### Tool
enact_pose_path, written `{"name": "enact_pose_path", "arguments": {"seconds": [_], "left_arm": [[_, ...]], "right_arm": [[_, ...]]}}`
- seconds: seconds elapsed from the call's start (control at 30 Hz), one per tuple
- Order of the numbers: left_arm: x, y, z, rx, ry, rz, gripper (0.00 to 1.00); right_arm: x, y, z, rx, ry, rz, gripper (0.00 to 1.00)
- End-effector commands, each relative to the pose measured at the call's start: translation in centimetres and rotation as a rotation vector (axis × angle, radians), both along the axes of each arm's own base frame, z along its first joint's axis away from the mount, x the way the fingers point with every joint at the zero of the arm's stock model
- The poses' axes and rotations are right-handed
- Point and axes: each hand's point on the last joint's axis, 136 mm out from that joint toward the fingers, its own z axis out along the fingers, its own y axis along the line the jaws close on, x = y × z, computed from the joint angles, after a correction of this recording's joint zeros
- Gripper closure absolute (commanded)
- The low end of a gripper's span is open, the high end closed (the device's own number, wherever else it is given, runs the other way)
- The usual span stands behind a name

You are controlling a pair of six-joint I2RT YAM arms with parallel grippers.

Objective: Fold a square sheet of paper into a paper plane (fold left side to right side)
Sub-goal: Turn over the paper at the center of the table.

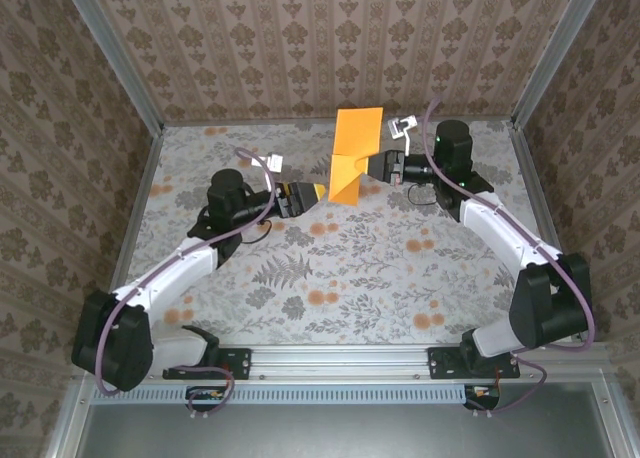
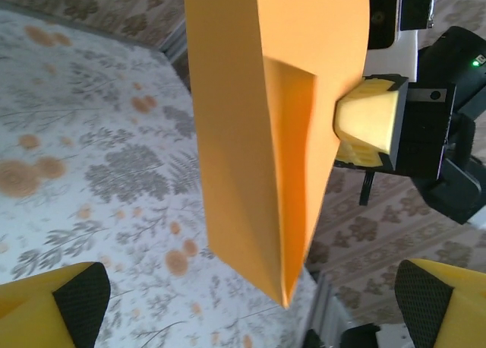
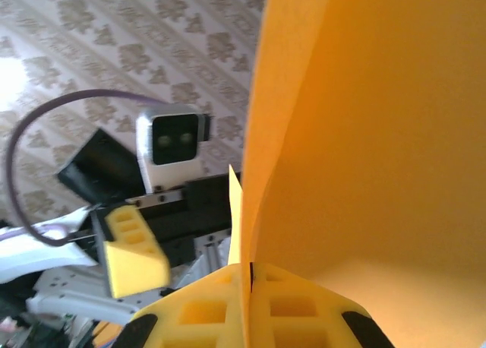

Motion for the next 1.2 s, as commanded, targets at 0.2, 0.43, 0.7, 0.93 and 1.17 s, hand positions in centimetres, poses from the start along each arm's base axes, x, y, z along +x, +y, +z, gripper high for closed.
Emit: {"name": "enact_pose_path", "arguments": {"seconds": [0.2,0.43,0.7,0.93,1.17], "left_arm": [[-1.3,-2.1,6.4,-0.180,-0.109,-0.142,0.15],[-1.4,-1.8,7.6,-0.241,-0.122,-0.132,0.60],[-1.5,-1.5,7.2,-0.212,-0.109,-0.109,0.91],[-1.7,0.0,1.9,0.247,-0.103,0.083,0.98],[-2.7,3.0,-4.1,0.914,-0.123,0.297,1.00]], "right_arm": [[-3.9,3.0,3.7,0.057,-0.065,0.186,0.94],[-3.4,2.8,2.8,0.049,-0.033,0.147,0.90],[-1.6,1.2,0.7,0.019,0.025,0.040,0.70],[0.4,-6.1,-4.6,-0.321,0.082,-0.357,0.41],[-0.8,-18.4,-11.0,-0.856,0.253,-0.905,0.17]]}}
